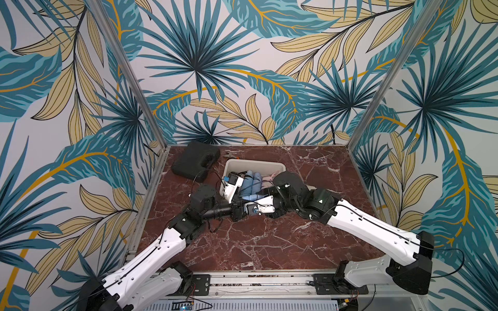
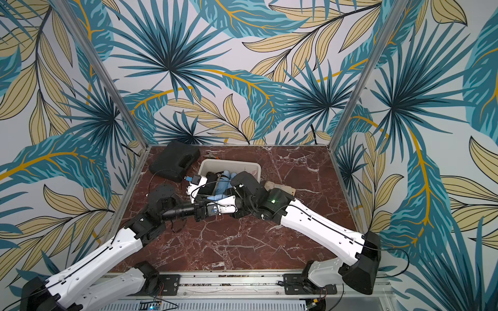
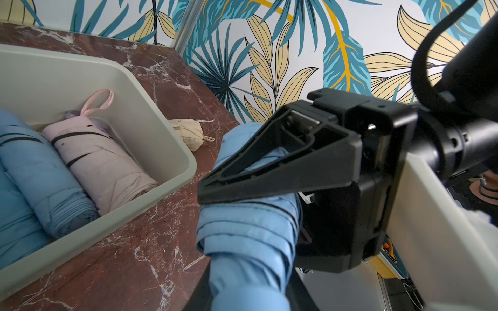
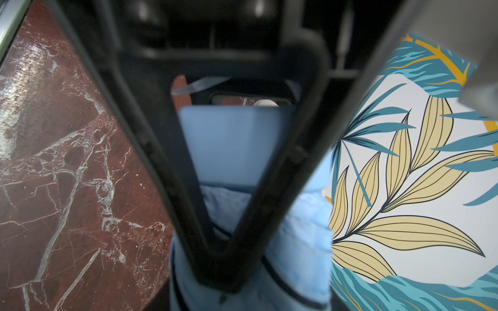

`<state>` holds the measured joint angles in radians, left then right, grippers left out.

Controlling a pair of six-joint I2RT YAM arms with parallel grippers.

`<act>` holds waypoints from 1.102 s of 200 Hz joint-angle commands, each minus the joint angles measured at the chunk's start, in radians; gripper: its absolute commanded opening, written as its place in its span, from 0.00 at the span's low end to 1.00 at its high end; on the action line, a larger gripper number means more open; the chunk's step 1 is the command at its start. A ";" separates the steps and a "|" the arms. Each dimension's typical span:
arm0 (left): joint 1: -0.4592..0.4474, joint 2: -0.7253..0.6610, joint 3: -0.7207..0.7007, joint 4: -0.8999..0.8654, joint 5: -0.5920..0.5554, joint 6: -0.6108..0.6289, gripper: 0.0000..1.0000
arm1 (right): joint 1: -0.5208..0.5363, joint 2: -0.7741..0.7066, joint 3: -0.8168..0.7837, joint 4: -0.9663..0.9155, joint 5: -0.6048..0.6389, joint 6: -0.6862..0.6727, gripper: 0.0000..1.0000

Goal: Put the umbrella into the storage box
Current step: Pick up the umbrella from the center of the board.

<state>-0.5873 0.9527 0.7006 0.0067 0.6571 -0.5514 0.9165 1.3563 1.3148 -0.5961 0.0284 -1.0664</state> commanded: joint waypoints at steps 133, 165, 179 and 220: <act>0.054 -0.239 -0.203 0.298 -0.019 -0.108 1.00 | -0.040 -0.084 -0.168 0.160 0.001 0.162 0.47; 0.077 -0.363 -0.209 0.132 -0.280 -0.060 1.00 | -0.065 -0.087 -0.200 0.208 -0.019 0.286 0.47; 0.079 -0.420 -0.185 -0.027 -0.526 -0.051 1.00 | -0.064 -0.073 -0.197 0.244 -0.016 0.402 0.47; 0.080 -0.528 -0.129 -0.340 -0.955 -0.133 1.00 | -0.062 0.029 -0.092 0.307 -0.059 0.948 0.40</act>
<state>-0.5133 0.4622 0.5301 -0.1005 0.0227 -0.6445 0.8509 1.3319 1.1561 -0.4137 -0.0067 -0.5190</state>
